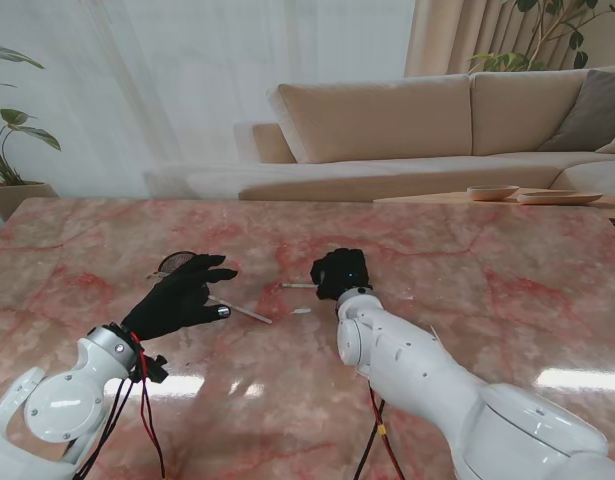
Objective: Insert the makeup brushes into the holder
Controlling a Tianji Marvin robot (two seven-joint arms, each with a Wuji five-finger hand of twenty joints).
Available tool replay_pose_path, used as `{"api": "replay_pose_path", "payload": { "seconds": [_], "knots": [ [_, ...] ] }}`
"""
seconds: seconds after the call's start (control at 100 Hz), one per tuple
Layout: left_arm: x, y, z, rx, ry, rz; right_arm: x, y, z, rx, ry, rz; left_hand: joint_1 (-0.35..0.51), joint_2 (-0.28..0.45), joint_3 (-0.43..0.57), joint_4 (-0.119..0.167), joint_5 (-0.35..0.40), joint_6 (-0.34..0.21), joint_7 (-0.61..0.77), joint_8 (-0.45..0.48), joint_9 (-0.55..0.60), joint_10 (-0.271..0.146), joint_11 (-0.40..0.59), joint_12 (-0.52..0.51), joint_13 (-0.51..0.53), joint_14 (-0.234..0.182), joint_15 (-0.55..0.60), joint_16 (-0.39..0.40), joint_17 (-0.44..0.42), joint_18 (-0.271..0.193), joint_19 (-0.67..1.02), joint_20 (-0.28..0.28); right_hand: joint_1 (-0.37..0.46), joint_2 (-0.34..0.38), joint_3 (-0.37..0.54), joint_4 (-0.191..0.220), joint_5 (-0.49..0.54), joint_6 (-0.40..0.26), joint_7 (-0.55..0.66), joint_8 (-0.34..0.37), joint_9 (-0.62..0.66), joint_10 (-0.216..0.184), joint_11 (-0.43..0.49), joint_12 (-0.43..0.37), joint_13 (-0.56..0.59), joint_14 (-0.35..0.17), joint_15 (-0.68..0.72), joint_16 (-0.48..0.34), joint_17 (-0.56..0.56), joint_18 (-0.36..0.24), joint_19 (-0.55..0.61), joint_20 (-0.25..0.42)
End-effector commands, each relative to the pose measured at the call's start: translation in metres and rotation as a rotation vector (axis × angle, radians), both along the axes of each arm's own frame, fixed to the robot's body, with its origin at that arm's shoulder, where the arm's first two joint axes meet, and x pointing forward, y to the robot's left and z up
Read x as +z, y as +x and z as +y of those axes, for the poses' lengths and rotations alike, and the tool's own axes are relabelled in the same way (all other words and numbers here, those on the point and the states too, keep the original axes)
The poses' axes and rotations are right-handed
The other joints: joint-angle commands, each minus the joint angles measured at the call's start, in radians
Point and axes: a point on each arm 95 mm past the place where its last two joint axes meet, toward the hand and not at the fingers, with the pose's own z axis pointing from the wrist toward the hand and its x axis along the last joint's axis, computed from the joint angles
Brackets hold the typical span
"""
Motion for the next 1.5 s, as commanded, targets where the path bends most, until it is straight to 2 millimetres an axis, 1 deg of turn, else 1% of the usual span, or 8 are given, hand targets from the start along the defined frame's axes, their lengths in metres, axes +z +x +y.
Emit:
{"api": "replay_pose_path", "payload": {
  "seconds": [0.0, 0.6, 0.67, 0.76, 1.01, 1.1, 1.33, 1.49],
  "knots": [
    [-0.004, -0.002, -0.001, 0.002, -0.004, 0.011, -0.047, -0.028, -0.027, -0.038, -0.066, 0.124, -0.008, 0.036, 0.013, 0.035, -0.01, -0.027, 0.004, 0.01, -0.028, -0.001, -0.023, -0.006, -0.019, -0.048, 0.0, 0.001, -0.012, -0.014, -0.041, -0.009, 0.046, -0.059, 0.05, 0.044, 0.204, 0.01, 0.074, -0.04, -0.029, -0.029, 0.019, 0.021, -0.039, -0.028, 0.014, 0.017, -0.021, -0.034, 0.013, 0.006],
    [-0.006, -0.003, 0.0, 0.01, -0.004, 0.016, -0.031, -0.026, -0.013, -0.055, -0.01, 0.103, -0.01, 0.044, 0.011, 0.035, -0.009, -0.03, 0.007, 0.011, -0.028, 0.001, -0.023, -0.004, -0.03, -0.053, -0.014, -0.009, -0.012, -0.005, -0.047, -0.024, 0.052, -0.038, 0.022, 0.046, 0.191, 0.016, 0.061, -0.022, -0.029, -0.032, 0.043, 0.048, -0.032, -0.034, 0.041, 0.033, -0.01, -0.037, 0.009, 0.029],
    [-0.006, -0.003, 0.0, 0.01, -0.005, 0.016, -0.031, -0.027, -0.012, -0.052, -0.013, 0.103, -0.01, 0.043, 0.01, 0.035, -0.008, -0.031, 0.008, 0.012, -0.026, 0.001, -0.023, -0.004, -0.031, -0.054, -0.014, -0.008, -0.012, -0.005, -0.047, -0.025, 0.058, -0.061, 0.017, 0.052, 0.206, 0.025, 0.052, -0.058, -0.015, -0.03, 0.042, 0.049, -0.024, -0.029, 0.046, 0.036, -0.003, -0.029, 0.008, 0.036],
    [-0.006, -0.003, 0.001, 0.012, -0.006, 0.015, -0.031, -0.027, -0.01, -0.057, -0.014, 0.103, -0.009, 0.042, 0.011, 0.035, -0.007, -0.032, 0.009, 0.012, -0.026, 0.001, -0.022, -0.003, -0.03, -0.054, -0.013, -0.008, -0.012, -0.004, -0.048, -0.027, 0.064, -0.063, -0.009, 0.051, 0.193, 0.036, 0.09, -0.165, 0.0, -0.028, 0.027, 0.043, -0.013, -0.025, 0.047, 0.037, 0.006, -0.023, 0.0, 0.05],
    [-0.006, -0.004, 0.002, 0.018, -0.012, 0.014, -0.027, -0.026, -0.006, -0.074, -0.002, 0.114, -0.008, 0.043, 0.011, 0.035, -0.007, -0.031, 0.009, 0.013, -0.025, 0.002, -0.022, -0.003, -0.03, -0.053, -0.013, -0.007, -0.012, -0.003, -0.049, -0.03, 0.055, -0.053, -0.022, 0.047, 0.179, 0.032, 0.078, -0.195, 0.005, -0.026, 0.02, 0.038, -0.011, -0.021, 0.047, 0.037, 0.005, -0.019, -0.002, 0.05],
    [-0.007, -0.004, 0.003, 0.018, -0.012, 0.014, -0.025, -0.025, -0.004, -0.079, 0.009, 0.124, -0.006, 0.041, 0.012, 0.035, -0.007, -0.03, 0.009, 0.012, -0.026, 0.002, -0.023, -0.003, -0.031, -0.052, -0.014, -0.007, -0.012, -0.003, -0.049, -0.032, 0.041, -0.056, -0.021, 0.052, 0.171, 0.045, 0.068, -0.234, 0.006, -0.025, 0.018, 0.037, -0.01, -0.021, 0.046, 0.037, 0.004, -0.019, -0.003, 0.049],
    [-0.007, -0.005, 0.004, 0.024, -0.014, 0.012, -0.022, -0.024, 0.0, -0.088, 0.033, 0.152, -0.002, 0.041, 0.014, 0.035, -0.008, -0.029, 0.008, 0.012, -0.029, 0.003, -0.025, -0.003, -0.033, -0.052, -0.015, -0.007, -0.012, -0.002, -0.052, -0.037, -0.006, -0.062, -0.026, 0.059, 0.124, 0.092, 0.091, -0.403, 0.018, -0.021, -0.002, 0.024, -0.012, -0.015, 0.039, 0.036, 0.003, -0.015, -0.009, 0.047],
    [-0.006, -0.006, 0.006, 0.028, -0.014, 0.009, -0.023, -0.023, 0.002, -0.083, 0.021, 0.153, 0.0, 0.039, 0.015, 0.035, -0.008, -0.029, 0.007, 0.012, -0.028, 0.004, -0.026, -0.004, -0.033, -0.053, -0.015, -0.007, -0.012, -0.001, -0.054, -0.041, 0.023, -0.076, -0.013, 0.057, 0.16, 0.055, 0.138, -0.358, 0.04, -0.027, 0.003, 0.028, 0.001, -0.016, 0.04, 0.037, 0.015, -0.008, -0.001, 0.049]
  ]
}}
